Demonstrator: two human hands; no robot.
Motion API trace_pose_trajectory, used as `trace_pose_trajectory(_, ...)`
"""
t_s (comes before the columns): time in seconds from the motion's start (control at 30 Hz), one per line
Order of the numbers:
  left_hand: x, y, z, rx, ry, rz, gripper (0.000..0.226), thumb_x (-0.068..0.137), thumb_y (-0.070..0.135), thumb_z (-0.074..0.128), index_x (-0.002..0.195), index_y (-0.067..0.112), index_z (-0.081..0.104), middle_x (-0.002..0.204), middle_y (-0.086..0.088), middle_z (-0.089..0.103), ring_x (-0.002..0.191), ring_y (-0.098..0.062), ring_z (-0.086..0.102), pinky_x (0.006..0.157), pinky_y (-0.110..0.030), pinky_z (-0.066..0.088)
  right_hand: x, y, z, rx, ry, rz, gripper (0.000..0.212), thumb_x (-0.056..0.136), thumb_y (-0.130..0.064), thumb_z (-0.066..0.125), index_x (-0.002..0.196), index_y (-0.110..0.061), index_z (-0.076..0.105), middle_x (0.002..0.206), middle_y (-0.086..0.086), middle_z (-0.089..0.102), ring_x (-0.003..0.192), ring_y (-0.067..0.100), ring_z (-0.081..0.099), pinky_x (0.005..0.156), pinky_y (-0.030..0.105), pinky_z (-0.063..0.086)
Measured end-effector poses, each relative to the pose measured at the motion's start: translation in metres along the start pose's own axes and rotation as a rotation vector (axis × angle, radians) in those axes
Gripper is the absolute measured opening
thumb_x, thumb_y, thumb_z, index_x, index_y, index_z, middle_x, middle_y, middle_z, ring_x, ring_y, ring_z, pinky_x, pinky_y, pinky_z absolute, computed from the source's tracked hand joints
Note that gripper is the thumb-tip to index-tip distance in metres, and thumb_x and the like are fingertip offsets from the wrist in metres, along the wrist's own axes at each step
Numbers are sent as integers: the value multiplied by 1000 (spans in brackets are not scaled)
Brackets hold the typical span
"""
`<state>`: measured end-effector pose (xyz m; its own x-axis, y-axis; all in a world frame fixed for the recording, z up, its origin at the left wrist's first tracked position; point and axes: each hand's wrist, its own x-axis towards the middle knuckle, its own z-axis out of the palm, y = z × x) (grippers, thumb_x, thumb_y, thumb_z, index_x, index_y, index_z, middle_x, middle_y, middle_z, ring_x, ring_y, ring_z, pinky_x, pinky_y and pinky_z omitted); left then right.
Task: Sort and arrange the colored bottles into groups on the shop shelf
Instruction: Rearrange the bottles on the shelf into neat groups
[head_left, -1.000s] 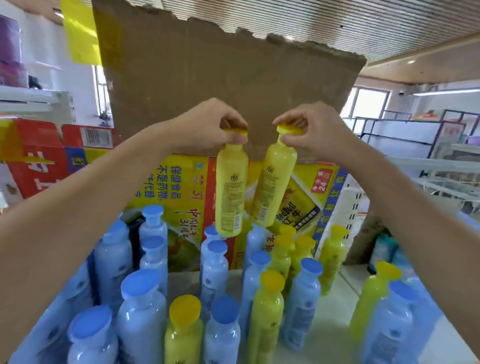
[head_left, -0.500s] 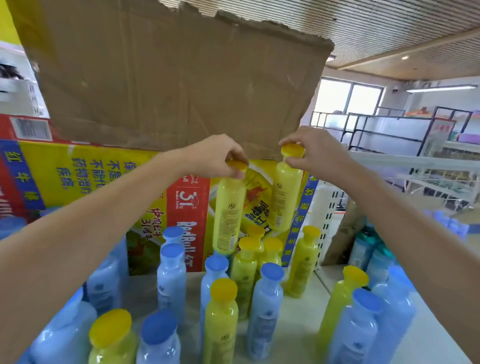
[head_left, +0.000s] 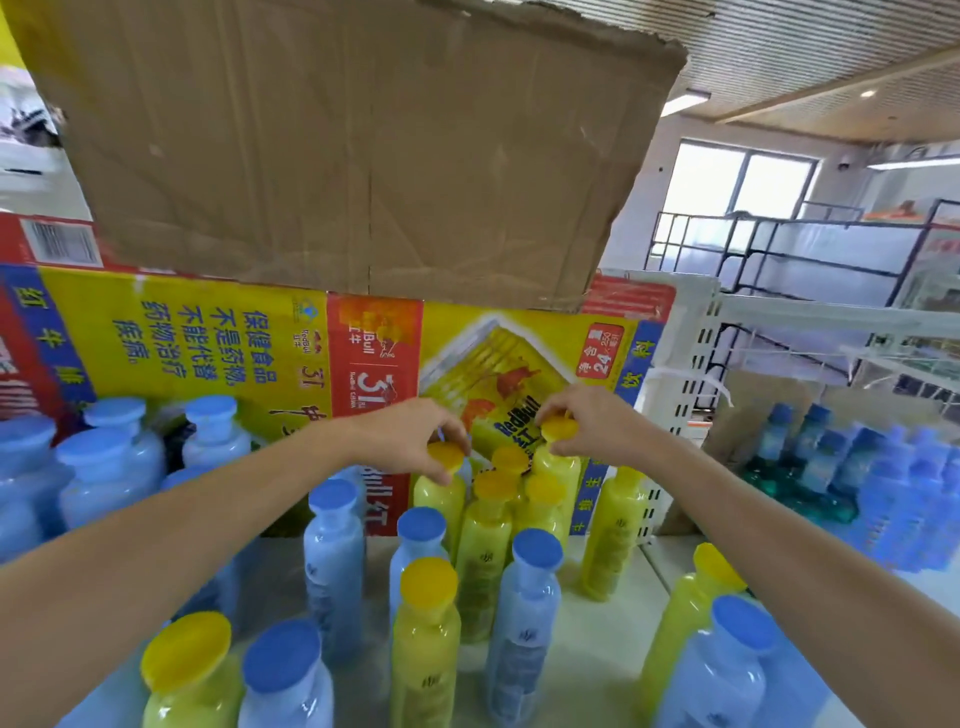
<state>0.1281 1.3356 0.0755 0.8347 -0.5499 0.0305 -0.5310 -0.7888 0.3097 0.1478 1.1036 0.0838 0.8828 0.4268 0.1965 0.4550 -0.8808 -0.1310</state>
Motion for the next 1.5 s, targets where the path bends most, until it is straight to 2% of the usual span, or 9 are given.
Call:
trace_pose_trajectory(0.2, 5, -13, 22, -44, -29, 3, 35, 78, 23, 71, 112, 21, 61, 121, 4, 56, 103, -5, 48, 86, -18, 38, -1, 14, 29, 120, -97, 55, 32, 74, -12, 71, 105, -19, 65, 118, 2, 60, 108, 17, 54, 87, 30, 44)
trace_pose_trajectory(0.37, 9, -19, 22, -96, -51, 7, 38, 77, 23, 73, 113, 23, 60, 120, 5, 54, 92, 0, 46, 72, -8, 35, 3, 20, 36, 151, -113, 81, 34, 74, -9, 68, 106, -20, 66, 119, 2, 60, 108, 19, 55, 92, 39, 46)
trace_pose_trajectory(0.43, 10, -21, 22, -121, -54, -16, 44, 76, 24, 74, 116, 22, 56, 119, 6, 52, 91, 2, 47, 76, -10, 37, 4, 21, 36, 176, -125, 75, 34, 75, -8, 69, 107, -18, 66, 118, 3, 61, 109, 19, 55, 94, 40, 45)
trace_pose_trajectory(0.53, 12, -24, 25, -181, -24, -55, 49, 73, 25, 76, 114, 22, 50, 122, 6, 51, 108, -11, 49, 86, -21, 43, 2, 24, 37, 215, -137, 72, 33, 79, -10, 67, 111, -17, 64, 121, 3, 59, 113, 19, 53, 96, 36, 43)
trace_pose_trajectory(0.67, 12, -26, 26, -124, -7, -61, 50, 76, 26, 73, 120, 17, 51, 126, 1, 51, 102, -10, 46, 83, -19, 39, -5, 24, 35, 231, -143, 53, 34, 89, -17, 59, 123, -15, 57, 131, 3, 53, 122, 17, 47, 95, 24, 34)
trace_pose_trajectory(0.93, 14, -25, 18, -16, -32, -6, 47, 85, 32, 63, 126, 13, 52, 127, -2, 51, 107, -15, 51, 85, -20, 37, -28, 12, 36, 185, -97, 140, 36, 96, -21, 45, 133, -23, 46, 141, 3, 42, 131, 21, 37, 107, 34, 31)
trace_pose_trajectory(1.1, 23, -29, 11, 15, 166, -6, 31, 88, 27, 59, 115, 12, 57, 113, -7, 58, 92, -15, 54, 81, -26, 44, -50, -16, 20, 258, 145, 113, 27, 95, -17, 49, 119, -21, 60, 121, -4, 57, 100, 9, 55, 90, 28, 44)
trace_pose_trajectory(1.3, 42, -29, 12, 90, 46, 28, 38, 91, 25, 54, 127, 13, 52, 134, -4, 49, 119, -19, 47, 99, -30, 37, -75, -47, 17, 310, -51, 53, 24, 90, -31, 57, 111, -23, 64, 111, -6, 63, 90, 8, 59, 75, 12, 43)
trace_pose_trajectory(1.5, 54, -36, 17, 2, 10, 15, 39, 87, 25, 61, 125, 17, 55, 136, -7, 49, 122, -21, 46, 101, -32, 36, -86, -62, 24, 274, -173, 45, 37, 80, -38, 68, 115, -27, 62, 104, -14, 57, 85, -11, 49, 73, 2, 36)
